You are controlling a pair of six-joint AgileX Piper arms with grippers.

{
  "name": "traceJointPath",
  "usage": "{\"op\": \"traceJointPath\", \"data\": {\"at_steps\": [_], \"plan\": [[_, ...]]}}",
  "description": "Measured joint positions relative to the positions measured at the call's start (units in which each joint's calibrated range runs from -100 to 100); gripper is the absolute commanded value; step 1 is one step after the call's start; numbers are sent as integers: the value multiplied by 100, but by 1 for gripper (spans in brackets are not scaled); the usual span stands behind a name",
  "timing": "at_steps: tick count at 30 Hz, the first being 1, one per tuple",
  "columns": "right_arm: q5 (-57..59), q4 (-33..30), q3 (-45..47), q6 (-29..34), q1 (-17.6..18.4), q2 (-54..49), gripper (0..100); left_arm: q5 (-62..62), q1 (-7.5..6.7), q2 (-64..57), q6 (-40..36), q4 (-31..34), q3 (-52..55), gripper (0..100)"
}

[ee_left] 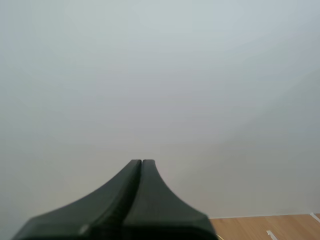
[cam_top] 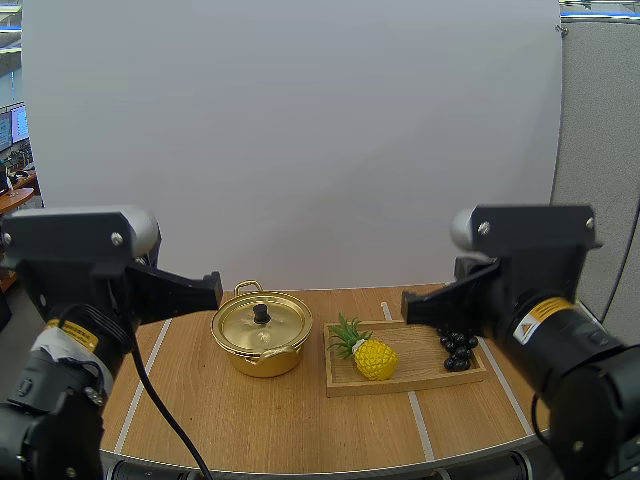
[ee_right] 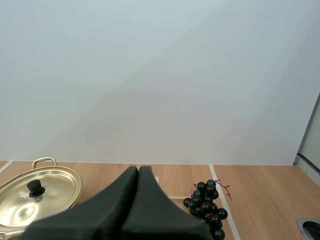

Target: Open the pot, put the pineapple inside, and close it

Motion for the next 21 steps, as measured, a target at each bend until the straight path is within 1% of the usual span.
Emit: {"op": "traceJointPath", "data": {"at_steps": [3,9,13,17,21], "plan": [[525,54,-212,0,0,0,0,383,0,0,0,0,-164,0],[791,90,-402,0,0,164,0,1057,0,112,0,9,-380,0],[1068,168,-600,0,0,929,0,1344,0,714,0,9,-612,0],[1444,233,-905,0,0,1884,0,1561,0,1604,0,9,-916,0],[1564,242,-1137,0,0,2805,0,1715,0,2585,0,13,-1256,0]]}}
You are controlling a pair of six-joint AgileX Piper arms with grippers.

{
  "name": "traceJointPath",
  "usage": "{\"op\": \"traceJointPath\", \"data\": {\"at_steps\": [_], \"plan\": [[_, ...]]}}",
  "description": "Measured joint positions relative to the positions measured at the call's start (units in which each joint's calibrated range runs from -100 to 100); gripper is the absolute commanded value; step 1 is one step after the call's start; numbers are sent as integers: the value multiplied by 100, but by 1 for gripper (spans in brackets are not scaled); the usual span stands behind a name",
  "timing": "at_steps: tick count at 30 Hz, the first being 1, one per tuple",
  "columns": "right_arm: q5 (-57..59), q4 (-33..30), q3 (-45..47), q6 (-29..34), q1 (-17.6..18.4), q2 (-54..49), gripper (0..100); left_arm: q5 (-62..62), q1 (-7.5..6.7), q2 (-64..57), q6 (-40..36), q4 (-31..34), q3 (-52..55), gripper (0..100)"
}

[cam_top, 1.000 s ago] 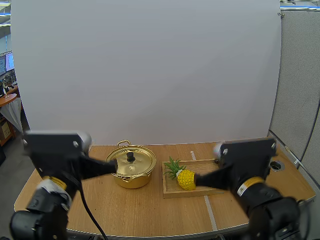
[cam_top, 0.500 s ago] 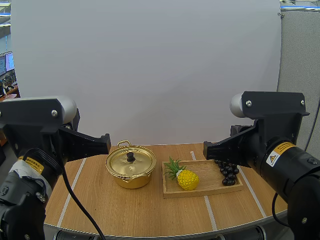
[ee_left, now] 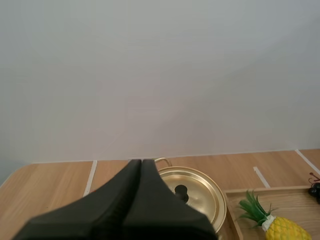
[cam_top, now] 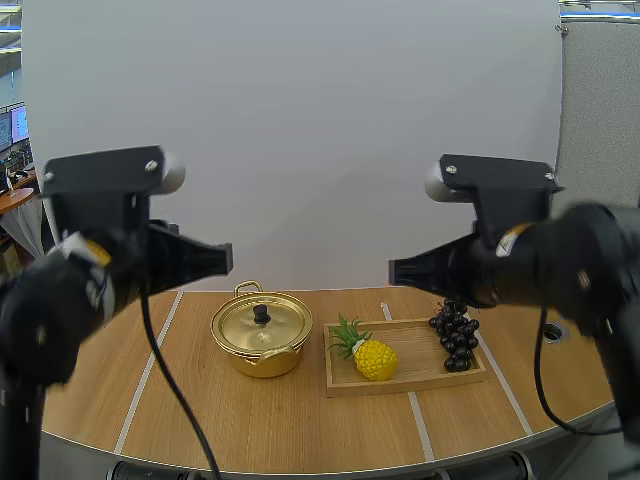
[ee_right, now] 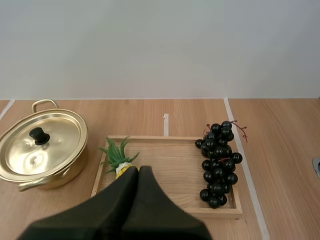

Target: Open the pot, put the pineapple inside, and close it

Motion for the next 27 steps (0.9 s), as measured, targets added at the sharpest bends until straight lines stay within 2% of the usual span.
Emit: {"op": "traceJointPath", "data": {"at_steps": [6,8,11,12,13,15,16,18,19,20,21,22,25,26,27], "plan": [[77,0,-43,0,0,968,0,0,0,751,35,0,-266,1],[97,0,-43,0,0,1223,0,0,0,1094,74,0,-329,6],[118,0,-43,0,0,1593,0,0,0,1558,133,0,-382,21],[118,0,-43,0,0,1618,0,0,0,1558,134,0,-382,23],[118,0,-43,0,0,1738,0,0,0,1819,145,0,-382,35],[118,0,-43,0,0,1843,0,0,0,2078,145,0,-382,50],[118,0,-43,0,0,1863,0,0,0,2242,145,0,-382,62],[118,0,-43,0,0,1892,3,0,0,2351,153,9,-382,79],[118,0,-43,0,0,1892,12,0,0,2399,153,9,-382,89],[118,0,-43,0,0,1892,27,0,0,2422,153,9,-382,100],[118,0,-43,0,0,1892,29,0,0,2422,153,9,-382,100],[118,0,-43,0,0,1892,47,0,0,2437,153,9,-382,100],[118,0,-43,0,0,1892,90,0,0,2451,153,9,-382,100],[118,0,-57,0,0,1892,100,0,0,2451,195,9,-382,100],[118,0,-57,0,0,1892,100,0,0,2451,290,13,-382,100]]}}
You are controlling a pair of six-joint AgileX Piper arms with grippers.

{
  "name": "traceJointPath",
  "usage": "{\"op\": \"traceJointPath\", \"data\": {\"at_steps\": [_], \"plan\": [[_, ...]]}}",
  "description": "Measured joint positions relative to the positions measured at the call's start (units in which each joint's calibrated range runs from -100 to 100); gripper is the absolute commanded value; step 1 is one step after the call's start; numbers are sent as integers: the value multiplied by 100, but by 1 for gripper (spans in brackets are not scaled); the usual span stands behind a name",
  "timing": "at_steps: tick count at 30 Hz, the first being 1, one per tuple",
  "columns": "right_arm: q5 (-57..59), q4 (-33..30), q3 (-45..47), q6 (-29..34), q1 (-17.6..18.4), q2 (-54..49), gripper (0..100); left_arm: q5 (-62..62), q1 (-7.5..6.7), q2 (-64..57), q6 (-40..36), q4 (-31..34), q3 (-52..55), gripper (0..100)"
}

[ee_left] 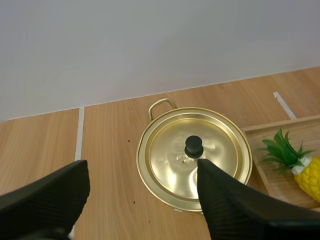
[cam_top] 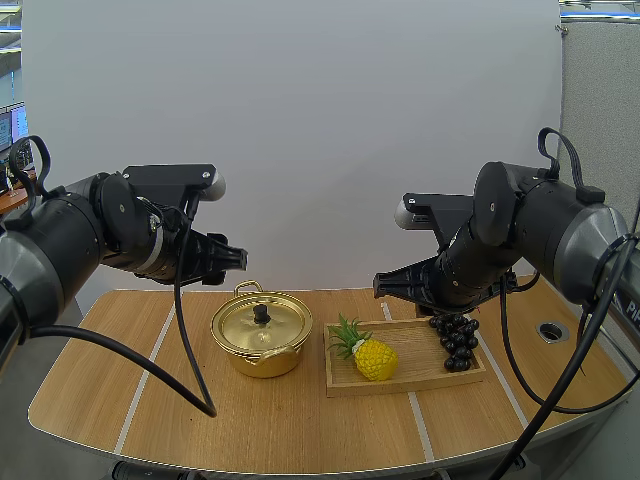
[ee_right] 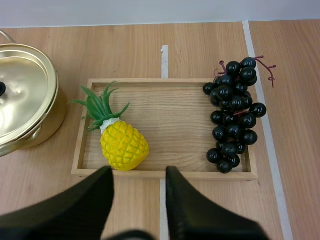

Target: Open the pot, put the pineapple inside, and close it

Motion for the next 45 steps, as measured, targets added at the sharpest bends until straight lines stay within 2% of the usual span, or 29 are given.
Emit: {"op": "traceJointPath", "data": {"at_steps": [8,15,21,23,24,26,28,30,37,45], "plan": [[33,4,0,0,0,0,100,890,0,11,1570,-74,0,100],[73,4,0,0,0,0,100,981,0,588,2702,-621,-15,100],[73,4,0,0,0,0,100,1080,0,1306,2969,-663,-216,100],[73,4,0,0,0,0,100,1220,-76,1881,3036,-663,-502,100],[73,4,0,0,0,0,100,1361,-208,2309,3084,-674,-769,100],[73,4,0,0,0,0,100,1375,-267,2463,3084,-674,-906,100],[73,4,0,0,0,0,100,1375,-397,2868,3092,-674,-1184,100],[73,4,0,0,0,0,100,1355,-440,3104,3092,-674,-1321,100],[73,4,0,0,0,0,100,1520,-448,4304,3062,-653,-2075,100],[73,4,0,0,0,0,100,1538,-456,4840,3050,-650,-2416,100]]}}
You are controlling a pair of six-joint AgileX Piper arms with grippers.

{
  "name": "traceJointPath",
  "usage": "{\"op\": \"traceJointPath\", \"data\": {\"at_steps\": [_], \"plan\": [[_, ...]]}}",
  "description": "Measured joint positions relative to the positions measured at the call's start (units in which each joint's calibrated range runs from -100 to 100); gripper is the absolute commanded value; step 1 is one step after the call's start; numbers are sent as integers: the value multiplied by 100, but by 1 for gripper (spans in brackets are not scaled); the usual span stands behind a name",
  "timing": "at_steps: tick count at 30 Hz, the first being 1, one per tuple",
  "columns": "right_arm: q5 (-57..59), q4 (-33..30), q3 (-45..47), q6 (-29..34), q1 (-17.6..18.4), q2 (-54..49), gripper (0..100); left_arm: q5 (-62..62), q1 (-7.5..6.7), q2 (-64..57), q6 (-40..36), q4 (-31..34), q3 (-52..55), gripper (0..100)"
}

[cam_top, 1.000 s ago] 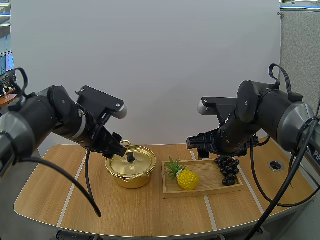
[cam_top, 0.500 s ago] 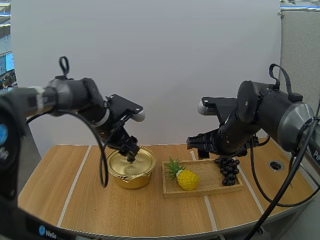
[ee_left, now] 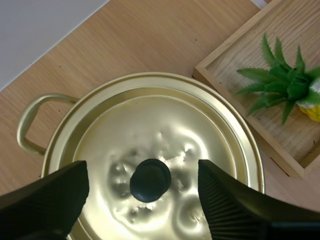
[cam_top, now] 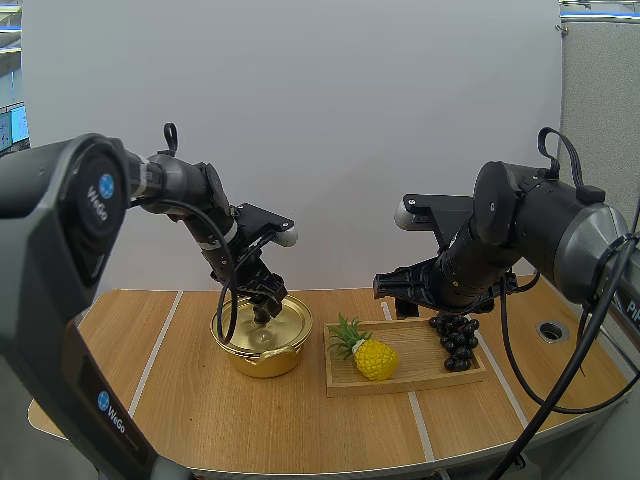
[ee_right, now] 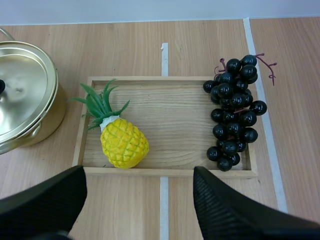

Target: Open the pot, put the pineapple inside, and close it

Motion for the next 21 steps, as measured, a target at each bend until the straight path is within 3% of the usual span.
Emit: {"op": "traceJointPath", "data": {"at_steps": [11,15,19,21], "plan": [[0,0,0,0,0,0,100,140,0,548,-11,11,-257,97],[0,0,0,0,0,0,100,216,0,563,-20,11,-257,46],[0,0,0,0,0,0,100,381,0,563,-46,24,-257,3],[0,0,0,0,0,0,100,414,0,563,-54,24,-257,0]]}}
